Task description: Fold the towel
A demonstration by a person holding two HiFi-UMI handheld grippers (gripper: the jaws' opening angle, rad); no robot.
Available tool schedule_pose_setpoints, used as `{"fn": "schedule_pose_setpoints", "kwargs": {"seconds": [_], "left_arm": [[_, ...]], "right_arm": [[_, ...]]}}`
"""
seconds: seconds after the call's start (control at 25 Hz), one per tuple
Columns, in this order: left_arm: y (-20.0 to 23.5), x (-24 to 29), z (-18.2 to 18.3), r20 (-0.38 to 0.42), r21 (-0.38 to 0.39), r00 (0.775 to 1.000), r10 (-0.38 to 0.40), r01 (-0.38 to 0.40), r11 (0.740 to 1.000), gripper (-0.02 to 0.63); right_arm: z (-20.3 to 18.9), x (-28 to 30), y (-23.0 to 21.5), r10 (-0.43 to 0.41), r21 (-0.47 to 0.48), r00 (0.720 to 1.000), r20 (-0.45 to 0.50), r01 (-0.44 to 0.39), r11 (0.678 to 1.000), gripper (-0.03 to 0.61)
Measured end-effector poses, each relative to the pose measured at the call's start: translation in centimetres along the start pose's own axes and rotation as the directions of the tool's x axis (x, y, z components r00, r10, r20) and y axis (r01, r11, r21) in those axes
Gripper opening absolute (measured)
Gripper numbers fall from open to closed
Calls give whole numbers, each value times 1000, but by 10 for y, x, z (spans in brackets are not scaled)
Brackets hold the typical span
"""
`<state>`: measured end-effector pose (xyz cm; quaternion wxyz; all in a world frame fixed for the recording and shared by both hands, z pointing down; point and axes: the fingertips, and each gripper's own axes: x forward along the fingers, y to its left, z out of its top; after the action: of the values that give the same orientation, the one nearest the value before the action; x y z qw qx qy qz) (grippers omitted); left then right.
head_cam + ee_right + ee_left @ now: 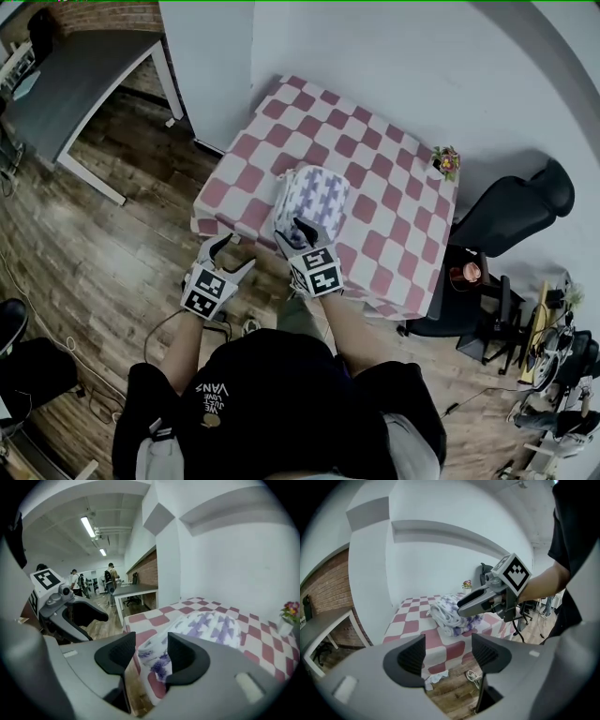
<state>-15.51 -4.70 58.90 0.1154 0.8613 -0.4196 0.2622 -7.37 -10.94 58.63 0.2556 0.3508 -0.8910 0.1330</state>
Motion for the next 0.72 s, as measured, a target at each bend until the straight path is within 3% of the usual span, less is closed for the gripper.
{"fn": "schedule_pose_setpoints", "kwargs": {"seconds": [0.32,0.72], "left_arm": [[-11,-7,66,165,62,986,-20,10,998,285],[-41,-30,106,283,110,956,-80,51,993,284]], "right_arm": [[38,-83,-27,-154,130,964,216,128,983,201],[38,-163,-28,-306,228,896,322,241,943,139]]}}
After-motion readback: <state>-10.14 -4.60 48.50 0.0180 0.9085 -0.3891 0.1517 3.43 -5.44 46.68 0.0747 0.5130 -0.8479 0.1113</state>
